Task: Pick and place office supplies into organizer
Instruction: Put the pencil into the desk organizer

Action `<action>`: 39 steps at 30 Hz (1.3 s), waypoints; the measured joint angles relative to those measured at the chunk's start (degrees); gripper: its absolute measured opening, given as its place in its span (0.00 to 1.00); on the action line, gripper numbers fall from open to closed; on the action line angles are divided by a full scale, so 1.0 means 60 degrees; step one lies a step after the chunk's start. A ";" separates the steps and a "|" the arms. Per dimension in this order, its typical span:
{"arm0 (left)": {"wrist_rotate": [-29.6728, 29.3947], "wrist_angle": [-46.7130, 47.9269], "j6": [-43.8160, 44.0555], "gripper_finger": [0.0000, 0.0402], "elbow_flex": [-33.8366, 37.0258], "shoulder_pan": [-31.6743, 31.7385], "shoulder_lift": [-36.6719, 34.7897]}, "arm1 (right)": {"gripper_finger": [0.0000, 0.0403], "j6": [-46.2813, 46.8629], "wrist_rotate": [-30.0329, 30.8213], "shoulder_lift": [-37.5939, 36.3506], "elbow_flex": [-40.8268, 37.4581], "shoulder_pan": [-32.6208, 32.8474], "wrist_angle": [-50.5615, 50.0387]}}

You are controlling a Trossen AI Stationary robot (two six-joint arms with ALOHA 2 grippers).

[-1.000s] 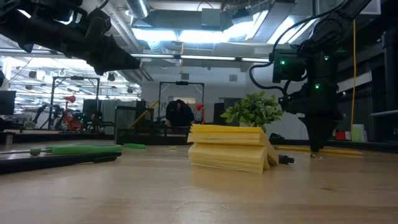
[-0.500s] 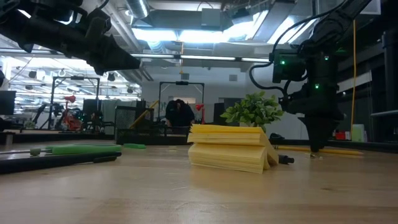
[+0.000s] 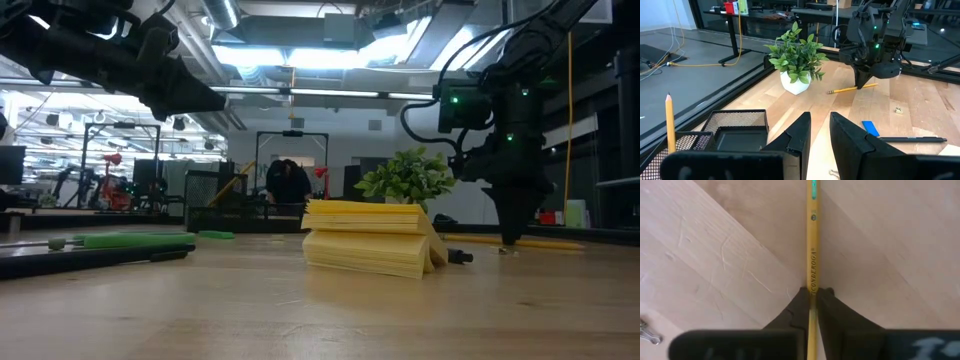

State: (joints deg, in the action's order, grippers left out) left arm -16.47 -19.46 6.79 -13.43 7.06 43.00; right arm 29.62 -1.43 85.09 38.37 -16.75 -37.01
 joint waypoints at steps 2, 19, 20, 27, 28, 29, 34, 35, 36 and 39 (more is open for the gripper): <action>0.0003 0.0002 0.0000 0.17 -0.0003 0.0001 0.0000 | 0.08 -0.0021 0.0004 -0.0003 0.0000 0.0000 0.0025; 0.0002 0.0004 -0.0004 0.16 -0.0004 0.0000 0.0000 | 0.07 -0.0487 0.0022 -0.0003 -0.0004 0.0004 0.0136; 0.0002 0.0004 -0.0004 0.16 -0.0004 -0.0001 0.0000 | 0.08 -0.0487 0.0022 0.0001 -0.0004 0.0004 0.0141; 0.0000 0.0000 -0.0004 0.15 -0.0004 0.0001 0.0000 | 0.06 -0.0544 0.0025 0.0025 0.0130 0.0004 0.0063; 0.0000 0.0000 -0.0007 0.15 -0.0003 -0.0001 0.0000 | 0.06 -0.0571 0.0004 0.0041 0.0202 0.0004 0.0046; 0.0002 0.0000 -0.0007 0.15 -0.0001 0.0002 0.0000 | 0.05 -0.0691 -0.0031 0.0048 0.0298 0.0009 0.0067; 0.0002 0.0000 -0.0007 0.15 -0.0002 0.0003 0.0000 | 0.07 -0.1025 -0.0054 0.0034 0.0789 0.0034 0.0092; 0.0000 0.0000 -0.0007 0.15 0.0000 0.0003 0.0000 | 0.07 -0.1052 -0.0069 0.0034 0.0899 0.0044 0.0108; 0.0004 0.0000 -0.0011 0.15 0.0000 -0.0001 0.0000 | 0.07 -0.1126 -0.0066 0.0034 0.1003 0.0076 0.0126; 0.0000 -0.0006 -0.0011 0.15 -0.0004 0.0000 0.0002 | 0.06 -0.1329 -0.0138 0.0030 0.1287 0.0210 0.0108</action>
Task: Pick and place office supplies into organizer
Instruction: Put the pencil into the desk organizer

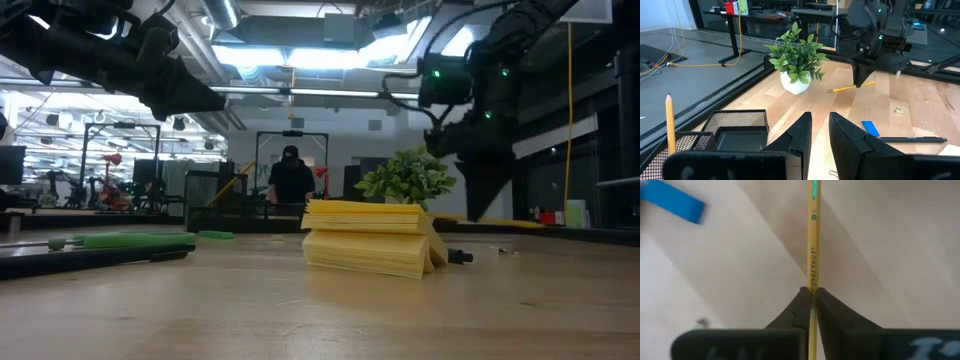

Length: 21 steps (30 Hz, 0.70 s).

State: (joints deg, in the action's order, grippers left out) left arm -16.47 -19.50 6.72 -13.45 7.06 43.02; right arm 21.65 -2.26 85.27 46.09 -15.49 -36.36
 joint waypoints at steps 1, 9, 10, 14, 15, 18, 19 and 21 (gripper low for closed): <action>0.0000 -0.0012 0.0000 0.15 0.0004 0.0002 -0.0002 | 0.06 -0.0097 -0.0109 0.0000 0.0124 0.0041 0.0002; 0.0496 -0.0886 -0.0404 0.16 0.0004 0.0002 0.0001 | 0.07 -0.0762 -0.0612 -0.0015 0.1114 0.0581 0.0178; 0.0612 -0.1067 -0.0478 0.16 0.0004 0.0000 0.0001 | 0.07 -0.0885 -0.0612 -0.0015 0.1222 0.0657 0.0178; 0.0862 -0.1673 -0.0752 0.16 0.0004 0.0002 0.0024 | 0.05 -0.1002 -0.0610 -0.0015 0.1658 0.0944 0.0416; 0.0933 -0.1801 -0.0805 0.16 0.0004 0.0002 0.0063 | 0.05 -0.1116 -0.0609 -0.0018 0.1781 0.1004 0.0524; 0.1103 -0.2197 -0.0872 0.17 0.0004 0.0001 0.0268 | 0.05 -0.1333 -0.0605 -0.0022 0.2055 0.1176 0.1075; 0.1190 -0.2306 -0.0903 0.17 0.0004 0.0002 0.0368 | 0.05 -0.1439 -0.0605 -0.0022 0.2162 0.1230 0.1258; 0.1279 -0.2636 -0.0989 0.18 0.0004 0.0000 0.0608 | 0.05 -0.1679 -0.0601 -0.0026 0.2377 0.1334 0.1594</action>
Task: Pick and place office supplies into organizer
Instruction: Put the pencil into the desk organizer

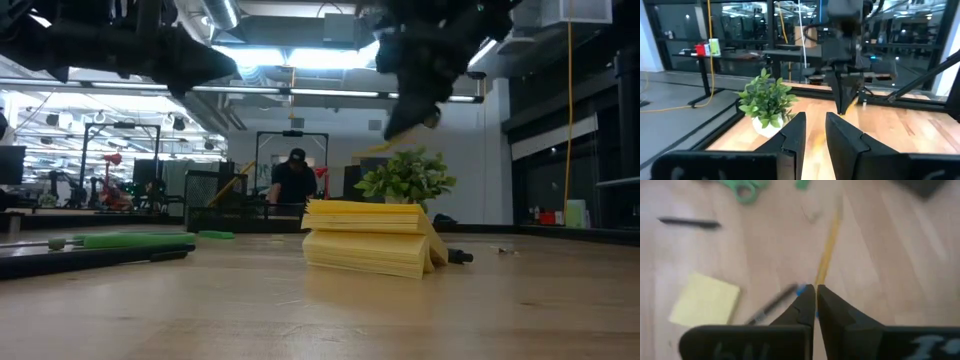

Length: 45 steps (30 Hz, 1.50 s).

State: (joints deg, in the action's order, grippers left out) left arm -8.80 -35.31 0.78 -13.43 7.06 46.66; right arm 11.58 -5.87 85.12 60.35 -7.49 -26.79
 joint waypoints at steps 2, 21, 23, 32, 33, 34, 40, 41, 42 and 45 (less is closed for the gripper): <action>0.0189 -0.0503 -0.0152 0.20 0.0000 0.0002 0.0254 | 0.04 -0.0226 0.0004 0.0000 0.0172 0.0083 0.0231; 0.0667 -0.1664 -0.0267 0.29 0.0000 0.0002 0.1382 | 0.11 0.0047 -0.0036 0.0041 0.0398 0.0311 -0.0017; 0.0667 -0.1661 -0.0267 0.29 0.0000 0.0000 0.1379 | 0.14 0.0032 -0.0040 0.0226 0.0401 0.0418 -0.0001; 0.0659 -0.1660 -0.0267 0.29 0.0000 0.0002 0.1379 | 0.30 -0.0022 -0.0036 0.2011 0.0405 0.0532 0.0705; 0.0659 -0.1657 -0.0267 0.29 0.0000 0.0002 0.1379 | 0.30 -0.0060 -0.0036 0.2232 0.0490 0.0529 0.0739; 0.0659 -0.1657 -0.0267 0.29 0.0000 0.0002 0.1379 | 0.31 -0.0193 -0.0036 0.2461 0.0601 0.0512 0.0719; 0.0656 -0.1623 -0.0267 0.29 0.0000 0.0002 0.1379 | 0.31 -0.0372 0.0014 0.3769 0.2061 0.0513 -0.0321; 0.0652 -0.1617 -0.0267 0.29 0.0000 0.0002 0.1379 | 0.31 -0.0437 0.0132 0.3966 0.2365 0.0514 -0.0720; 0.0652 -0.1604 -0.0267 0.29 0.0000 0.0002 0.1379 | 0.31 -0.0472 0.0310 0.4152 0.2659 0.0514 -0.1052; 0.0652 -0.1556 -0.0267 0.29 0.0000 0.0002 0.1379 | 0.31 -0.0481 0.0790 0.4649 0.3313 0.0547 -0.1835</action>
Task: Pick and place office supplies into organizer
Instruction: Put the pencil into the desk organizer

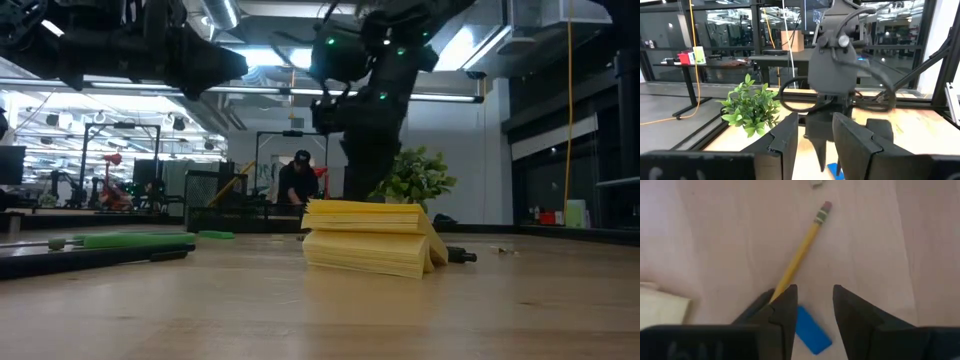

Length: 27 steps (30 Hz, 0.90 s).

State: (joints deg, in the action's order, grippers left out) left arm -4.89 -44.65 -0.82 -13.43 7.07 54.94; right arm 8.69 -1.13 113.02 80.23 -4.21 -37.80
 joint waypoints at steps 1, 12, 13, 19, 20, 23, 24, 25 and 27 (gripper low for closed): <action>0.0002 0.0036 0.0000 0.29 0.0000 0.0000 0.0000 | 0.31 0.0000 -0.0004 0.0128 0.0132 0.0014 -0.0065; 0.0000 0.0198 0.0000 0.29 0.0000 0.0000 0.0000 | 0.31 0.0521 -0.0003 0.0455 0.0298 0.0425 0.0195; 0.0000 0.0198 -0.0001 0.29 0.0000 -0.0001 0.0000 | 0.31 0.0514 0.0004 0.0455 0.0298 0.0460 0.0255; 0.0004 0.0198 0.0006 0.29 0.0000 0.0000 0.0000 | 0.31 0.0740 -0.0006 0.0588 0.0302 0.0569 0.0525; 0.0004 0.0197 0.0007 0.29 0.0000 0.0000 -0.0001 | 0.31 0.0914 0.0001 0.0654 0.0302 0.0560 0.0591; 0.0004 0.0194 0.0011 0.29 0.0000 0.0000 -0.0004 | 0.31 0.1035 0.0032 0.0919 0.0306 0.0496 0.0617; 0.0004 0.0199 0.0007 0.29 0.0000 -0.0003 -0.0004 | 0.31 0.1040 0.0058 0.1018 0.0305 0.0460 0.0618; 0.0005 0.0201 0.0007 0.29 0.0000 0.0000 -0.0004 | 0.31 0.1053 0.0099 0.1108 0.0305 0.0423 0.0633; 0.0004 0.0198 0.0010 0.29 0.0000 0.0000 -0.0004 | 0.31 0.1176 0.0117 0.1174 0.0305 0.0342 0.0631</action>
State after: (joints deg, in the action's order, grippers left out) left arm -4.86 -43.46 -0.76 -13.43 7.07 54.92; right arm 15.75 -0.43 120.06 82.06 -2.15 -34.02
